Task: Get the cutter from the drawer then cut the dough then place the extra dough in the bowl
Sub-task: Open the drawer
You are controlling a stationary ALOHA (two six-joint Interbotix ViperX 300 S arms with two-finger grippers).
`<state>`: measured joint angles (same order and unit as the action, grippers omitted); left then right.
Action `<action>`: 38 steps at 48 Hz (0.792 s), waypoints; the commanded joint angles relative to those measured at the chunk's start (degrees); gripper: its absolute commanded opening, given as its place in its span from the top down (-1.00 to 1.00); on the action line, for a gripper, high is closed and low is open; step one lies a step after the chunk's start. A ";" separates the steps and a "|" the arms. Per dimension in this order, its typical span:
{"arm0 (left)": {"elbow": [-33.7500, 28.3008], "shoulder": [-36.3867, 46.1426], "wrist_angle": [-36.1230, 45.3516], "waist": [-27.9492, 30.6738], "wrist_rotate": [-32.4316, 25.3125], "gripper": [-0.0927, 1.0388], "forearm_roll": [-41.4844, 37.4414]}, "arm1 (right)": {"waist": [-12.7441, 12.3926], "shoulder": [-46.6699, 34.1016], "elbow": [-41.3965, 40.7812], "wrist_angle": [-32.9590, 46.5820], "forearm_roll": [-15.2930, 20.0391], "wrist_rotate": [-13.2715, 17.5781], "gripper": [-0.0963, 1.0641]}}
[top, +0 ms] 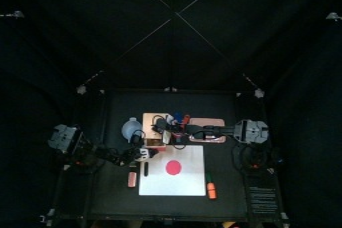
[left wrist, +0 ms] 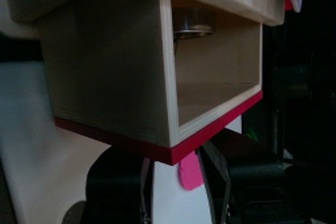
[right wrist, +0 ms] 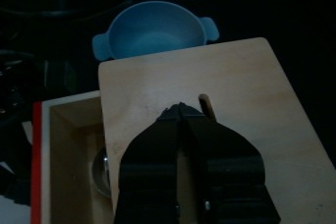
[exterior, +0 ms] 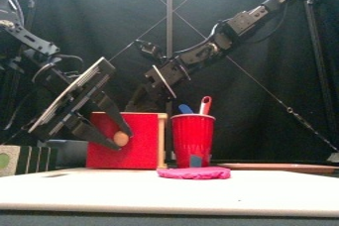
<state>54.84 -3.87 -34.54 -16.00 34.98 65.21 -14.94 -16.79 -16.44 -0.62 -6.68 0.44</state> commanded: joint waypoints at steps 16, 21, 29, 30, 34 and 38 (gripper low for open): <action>-1.49 1.41 2.46 -1.93 -0.09 -0.15 -0.09 | -0.35 -0.62 1.32 -0.79 0.00 0.09 0.77; -1.49 1.58 2.90 -2.37 0.00 -0.15 -0.09 | -0.35 -0.70 1.49 -0.97 0.00 0.09 0.77; -1.58 1.58 3.16 -2.55 0.00 -0.15 -0.09 | -0.44 -0.70 1.58 -1.23 0.00 0.09 0.77; -1.58 1.58 3.16 -2.55 0.00 -0.15 -0.09 | -0.44 -0.79 1.58 -1.23 0.00 0.09 0.77; -1.58 1.58 3.16 -2.55 -0.18 -0.15 -0.09 | -0.44 -0.79 1.58 -1.32 0.00 0.09 0.77; -1.67 1.23 3.25 -2.46 -0.26 -0.16 -0.18 | -0.44 -0.79 1.58 -1.32 0.00 0.09 0.77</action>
<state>54.49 -3.34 -31.38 -17.93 34.98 65.30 -15.03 -17.84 -15.03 -1.05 -6.68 0.44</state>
